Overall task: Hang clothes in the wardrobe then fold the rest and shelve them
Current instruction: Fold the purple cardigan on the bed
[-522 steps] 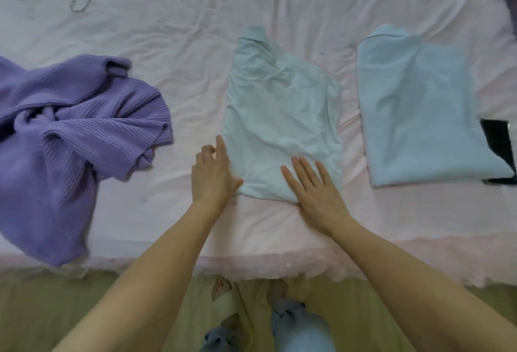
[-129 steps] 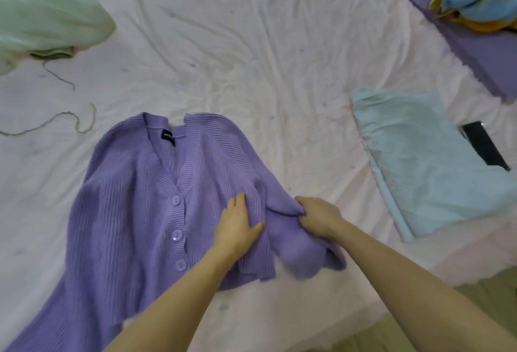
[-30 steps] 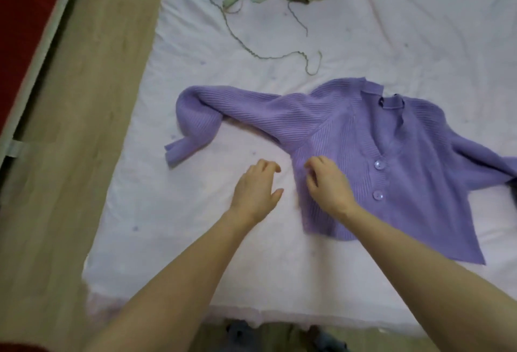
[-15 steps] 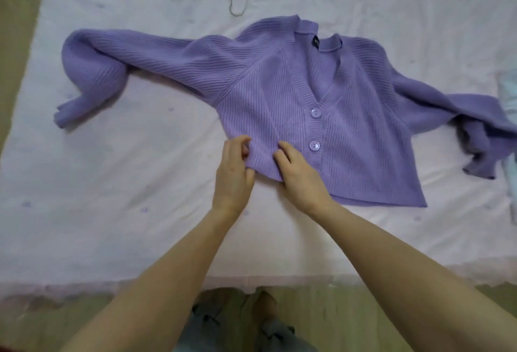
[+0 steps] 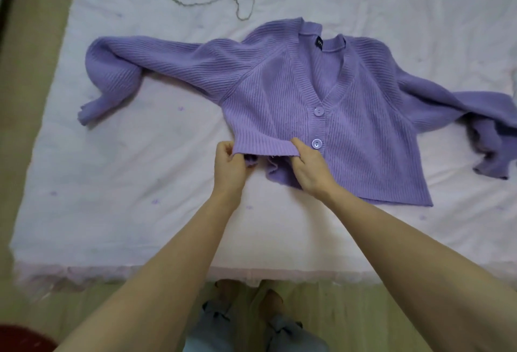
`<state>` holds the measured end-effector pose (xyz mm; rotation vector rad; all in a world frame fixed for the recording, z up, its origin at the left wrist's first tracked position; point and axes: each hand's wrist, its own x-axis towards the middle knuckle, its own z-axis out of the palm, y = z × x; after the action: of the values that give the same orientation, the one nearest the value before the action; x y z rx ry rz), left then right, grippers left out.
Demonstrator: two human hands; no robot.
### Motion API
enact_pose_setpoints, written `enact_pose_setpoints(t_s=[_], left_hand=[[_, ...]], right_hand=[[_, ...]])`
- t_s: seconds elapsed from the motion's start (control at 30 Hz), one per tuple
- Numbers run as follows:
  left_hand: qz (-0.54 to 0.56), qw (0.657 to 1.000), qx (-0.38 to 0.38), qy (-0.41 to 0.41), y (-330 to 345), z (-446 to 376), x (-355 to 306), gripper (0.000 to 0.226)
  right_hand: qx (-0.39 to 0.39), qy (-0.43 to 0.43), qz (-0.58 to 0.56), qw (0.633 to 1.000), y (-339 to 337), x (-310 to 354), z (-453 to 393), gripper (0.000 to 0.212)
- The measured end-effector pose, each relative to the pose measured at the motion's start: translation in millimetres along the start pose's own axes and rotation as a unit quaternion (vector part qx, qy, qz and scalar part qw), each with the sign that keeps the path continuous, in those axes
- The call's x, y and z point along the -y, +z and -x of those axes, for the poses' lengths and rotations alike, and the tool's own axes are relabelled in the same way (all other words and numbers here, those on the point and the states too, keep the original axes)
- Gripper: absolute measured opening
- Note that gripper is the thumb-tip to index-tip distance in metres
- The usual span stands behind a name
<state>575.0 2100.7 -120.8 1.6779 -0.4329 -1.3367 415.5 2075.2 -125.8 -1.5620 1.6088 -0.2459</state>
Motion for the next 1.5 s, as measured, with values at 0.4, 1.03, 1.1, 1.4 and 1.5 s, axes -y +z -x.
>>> enact_pose_setpoints(t_s=[0.4, 1.03, 1.1, 1.4, 1.5], left_hand=[[-0.030, 0.987, -0.112, 0.110, -17, -25, -14, 0.043], [-0.647, 0.723, 0.108, 0.216, -115, -27, -15, 0.028], [-0.635, 0.750, 0.122, 0.141, -109, -40, -29, 0.025], [-0.270, 0.959, 0.065, -0.053, -80, -99, -58, 0.038], [-0.229, 0.970, 0.076, -0.037, -69, -119, -65, 0.032]], right_hand=[[0.064, -0.070, 0.246, 0.965, 23, 9, 2, 0.054], [0.099, -0.145, 0.371, 0.912, 38, 5, 20, 0.087], [0.059, -0.196, 0.335, 0.920, 34, 16, 6, 0.079], [-0.058, -0.187, 0.323, 0.926, 17, 130, -124, 0.034], [-0.039, -0.182, 0.400, 0.897, 16, 155, -169, 0.032]])
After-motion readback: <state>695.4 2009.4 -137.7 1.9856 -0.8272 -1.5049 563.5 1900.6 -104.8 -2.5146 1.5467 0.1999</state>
